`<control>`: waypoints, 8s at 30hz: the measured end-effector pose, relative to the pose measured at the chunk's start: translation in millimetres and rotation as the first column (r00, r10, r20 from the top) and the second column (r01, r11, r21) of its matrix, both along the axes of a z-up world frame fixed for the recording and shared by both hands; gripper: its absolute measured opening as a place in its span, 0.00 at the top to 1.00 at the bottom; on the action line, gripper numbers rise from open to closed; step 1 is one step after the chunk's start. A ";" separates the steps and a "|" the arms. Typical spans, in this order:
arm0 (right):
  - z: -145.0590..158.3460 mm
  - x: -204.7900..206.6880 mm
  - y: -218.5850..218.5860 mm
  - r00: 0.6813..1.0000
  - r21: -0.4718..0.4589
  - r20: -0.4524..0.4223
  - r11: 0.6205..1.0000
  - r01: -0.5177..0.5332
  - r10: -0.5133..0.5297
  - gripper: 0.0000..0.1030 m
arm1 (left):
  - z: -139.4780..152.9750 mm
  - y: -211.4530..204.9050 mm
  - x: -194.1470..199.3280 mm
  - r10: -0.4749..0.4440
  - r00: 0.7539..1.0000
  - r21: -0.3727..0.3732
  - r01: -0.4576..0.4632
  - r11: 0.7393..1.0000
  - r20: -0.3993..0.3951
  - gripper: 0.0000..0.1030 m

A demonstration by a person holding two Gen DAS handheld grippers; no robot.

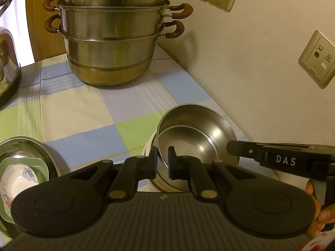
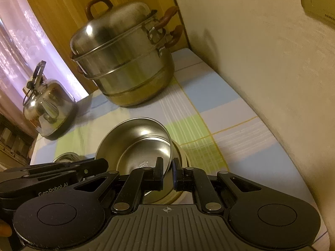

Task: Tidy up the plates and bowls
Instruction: 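Lift the steel bowl with the left gripper and carry it over the bowl stack, then lower the steel bowl into the cream bowls and open the left gripper, then withdraw the left gripper from the bowl stack, then move the left gripper to the bowl stack and close on its rim, then lift the whole bowl stack with the left gripper toward the steel plate, then lower the bowl stack beside the steel plate and open the left gripper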

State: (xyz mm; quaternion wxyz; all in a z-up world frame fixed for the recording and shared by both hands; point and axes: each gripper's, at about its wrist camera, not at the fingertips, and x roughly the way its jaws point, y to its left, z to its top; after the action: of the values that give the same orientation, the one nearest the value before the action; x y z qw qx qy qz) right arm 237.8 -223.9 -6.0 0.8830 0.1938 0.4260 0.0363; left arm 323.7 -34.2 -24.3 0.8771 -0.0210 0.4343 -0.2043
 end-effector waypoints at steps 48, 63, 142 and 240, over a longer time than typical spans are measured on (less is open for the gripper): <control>-5.1 -50.7 7.3 0.998 0.044 -0.058 0.999 -0.022 0.024 0.35 | 15.5 49.7 -69.9 0.107 0.993 -0.005 -0.107 0.994 -0.054 0.37; -1.0 -103.4 34.8 0.991 0.035 -0.071 0.993 -0.112 0.114 0.29 | 15.1 89.2 -138.5 0.218 0.972 0.014 -0.217 0.976 -0.089 0.37; -24.9 -115.9 39.5 0.974 0.011 -0.150 0.986 -0.168 0.167 0.28 | 5.1 79.9 -153.4 0.229 0.968 0.040 -0.226 0.973 -0.106 0.38; -29.7 -5.0 92.0 0.973 0.066 -0.102 0.978 -0.199 0.205 0.35 | -7.6 124.9 -78.8 0.304 0.950 0.044 -0.301 0.952 -0.065 0.56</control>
State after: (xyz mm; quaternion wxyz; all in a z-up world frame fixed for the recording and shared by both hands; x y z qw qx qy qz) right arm 232.8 -132.0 -35.7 0.8446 0.1756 0.4896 0.1274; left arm 244.9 90.7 -31.9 0.8822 -0.0797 0.4603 -0.0592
